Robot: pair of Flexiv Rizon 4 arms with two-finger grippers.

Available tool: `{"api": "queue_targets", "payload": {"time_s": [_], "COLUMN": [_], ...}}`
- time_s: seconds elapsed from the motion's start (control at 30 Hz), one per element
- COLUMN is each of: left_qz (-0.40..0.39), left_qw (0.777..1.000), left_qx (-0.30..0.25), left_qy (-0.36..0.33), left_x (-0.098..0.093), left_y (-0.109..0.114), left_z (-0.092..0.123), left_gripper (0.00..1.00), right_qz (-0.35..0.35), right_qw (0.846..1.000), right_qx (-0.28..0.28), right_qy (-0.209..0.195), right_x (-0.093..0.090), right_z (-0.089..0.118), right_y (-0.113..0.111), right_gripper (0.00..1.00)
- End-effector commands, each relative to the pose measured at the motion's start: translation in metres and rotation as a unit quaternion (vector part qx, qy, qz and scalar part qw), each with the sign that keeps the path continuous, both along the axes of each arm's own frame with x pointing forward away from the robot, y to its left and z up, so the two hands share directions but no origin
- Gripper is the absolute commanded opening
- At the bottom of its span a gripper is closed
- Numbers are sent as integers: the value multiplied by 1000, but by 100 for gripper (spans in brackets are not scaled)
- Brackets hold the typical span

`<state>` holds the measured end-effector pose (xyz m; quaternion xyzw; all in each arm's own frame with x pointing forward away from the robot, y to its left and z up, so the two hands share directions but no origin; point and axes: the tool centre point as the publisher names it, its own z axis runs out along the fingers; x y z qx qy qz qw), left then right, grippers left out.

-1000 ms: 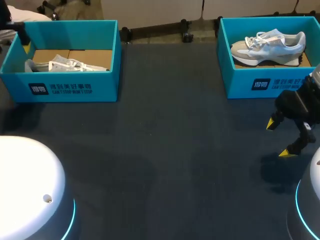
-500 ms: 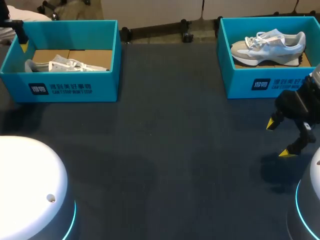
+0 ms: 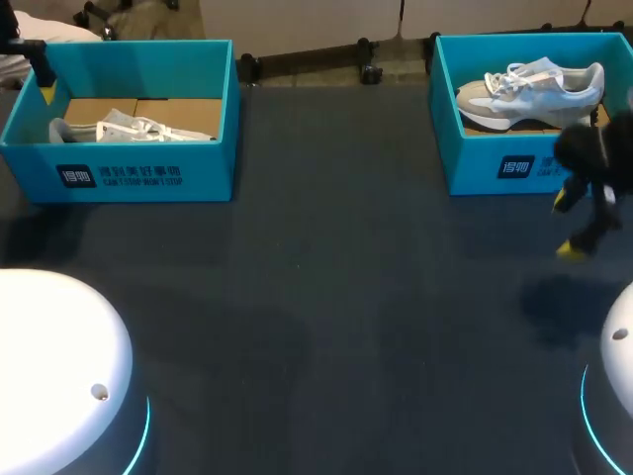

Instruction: Take the shoe out of the shoebox, open the shoe tongue, remove and reinsert the insole, then place the shoe into the shoebox

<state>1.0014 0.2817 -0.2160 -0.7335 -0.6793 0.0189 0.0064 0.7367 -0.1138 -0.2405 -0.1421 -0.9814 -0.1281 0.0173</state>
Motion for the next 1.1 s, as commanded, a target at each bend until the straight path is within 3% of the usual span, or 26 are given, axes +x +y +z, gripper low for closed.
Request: {"api": "queue_targets", "payload": {"time_s": [0.03, 0.6, 0.8, 0.93, 1.1], "left_qz": [-1, -1, -1, -1, -1], "left_qw": [1000, 1000, 1000, 1000, 1000], "left_qx": [1, 1, 1, 1, 1], "left_qy": [0, 0, 0, 0, 0], "left_x": [0, 0, 0, 0, 0], "left_y": [0, 0, 0, 0, 0], "left_z": [1, 1, 1, 1, 1], "left_gripper": [100, 100, 100, 100, 100], "right_qz": [-121, -142, -301, -361, -404], "right_qw": [984, 981, 938, 913, 897], "right_qx": [-110, -117, -146, -175, -174], "right_qy": [63, 62, 91, 71, 39], "right_x": [46, 51, 75, 103, 133], "right_z": [14, 16, -4, -4, 7], "right_y": [2, 1, -19, -32, -46], "right_gripper": [100, 100, 100, 100, 100]}}
